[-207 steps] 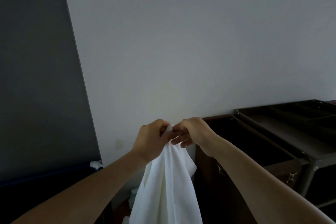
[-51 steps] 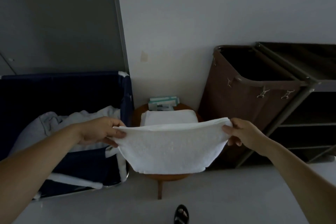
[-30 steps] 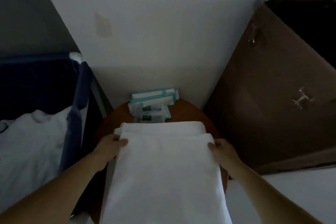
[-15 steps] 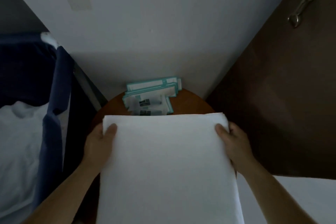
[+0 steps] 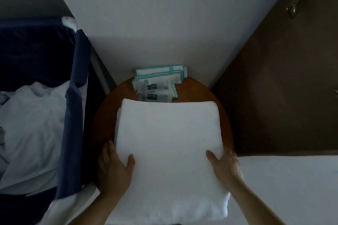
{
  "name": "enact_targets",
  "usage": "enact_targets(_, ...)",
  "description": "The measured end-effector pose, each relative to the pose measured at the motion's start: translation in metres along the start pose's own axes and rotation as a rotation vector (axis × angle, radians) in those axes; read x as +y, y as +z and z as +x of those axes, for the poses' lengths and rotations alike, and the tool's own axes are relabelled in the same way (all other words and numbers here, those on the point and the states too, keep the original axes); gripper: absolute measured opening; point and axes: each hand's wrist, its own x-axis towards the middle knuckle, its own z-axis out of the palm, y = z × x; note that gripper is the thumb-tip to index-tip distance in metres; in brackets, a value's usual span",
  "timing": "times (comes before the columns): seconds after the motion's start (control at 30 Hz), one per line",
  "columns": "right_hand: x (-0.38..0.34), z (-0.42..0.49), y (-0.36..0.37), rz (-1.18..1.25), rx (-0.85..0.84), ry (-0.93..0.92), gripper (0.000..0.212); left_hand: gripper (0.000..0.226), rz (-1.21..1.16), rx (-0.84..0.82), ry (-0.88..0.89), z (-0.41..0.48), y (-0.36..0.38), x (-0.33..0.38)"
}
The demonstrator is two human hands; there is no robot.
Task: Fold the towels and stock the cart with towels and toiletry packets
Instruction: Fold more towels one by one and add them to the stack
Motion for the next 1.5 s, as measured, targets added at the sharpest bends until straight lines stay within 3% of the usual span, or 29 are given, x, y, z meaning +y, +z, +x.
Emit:
enact_targets(0.1, 0.020, -0.035, -0.003, 0.066, -0.016, 0.057, 0.055, 0.085, 0.076, -0.006, 0.100, -0.031, 0.007, -0.018)
enact_targets(0.23, 0.053, -0.077, 0.000, 0.195, 0.021, 0.111, 0.038, 0.070, -0.055, -0.024, -0.139, -0.043, 0.009, -0.033)
enact_targets(0.33, 0.068, -0.099, 0.008, 0.261, 0.066, 0.049, 0.033, 0.054, -0.030, -0.055, -0.069, -0.048, 0.009, -0.045)
enact_targets(0.57, 0.058, -0.118, 0.029, 0.361, 0.242, -0.272, 0.021, 0.049, -0.015, -0.034, 0.013, -0.043, 0.011, -0.051)
enact_targets(0.73, 0.071, -0.099, 0.039, 0.393, 0.316, -0.228, 0.014, 0.042, -0.059, -0.021, 0.052, -0.036, 0.021, -0.059)
enact_targets(0.9, 0.103, -0.090, 0.065, 0.337, 0.314, 0.018, 0.029, 0.043, -0.115, 0.037, 0.003, -0.037, 0.032, -0.057)
enact_targets(1.03, 0.098, -0.093, 0.066, 0.364, 0.318, 0.059, 0.037, 0.048, -0.197, 0.030, -0.015, -0.041, 0.030, -0.061)
enact_targets(1.1, 0.092, -0.090, 0.056, 0.382, 0.299, 0.072, 0.051, 0.054, -0.255, 0.030, -0.035, -0.041, 0.027, -0.065)
enact_targets(1.27, 0.073, -0.068, 0.039, 0.139, 0.158, 0.181, 0.077, 0.066, -0.252, -0.031, -0.173, -0.057, 0.028, -0.076)
enact_targets(1.37, 0.066, -0.060, 0.033, 0.103, 0.107, 0.221, 0.075, 0.077, -0.284, -0.164, -0.255, -0.059, 0.023, -0.079)
enact_targets(1.5, 0.061, -0.053, 0.027, 0.190, 0.032, 0.212, 0.049, 0.080, -0.291, -0.226, -0.246, -0.046, 0.006, -0.078)
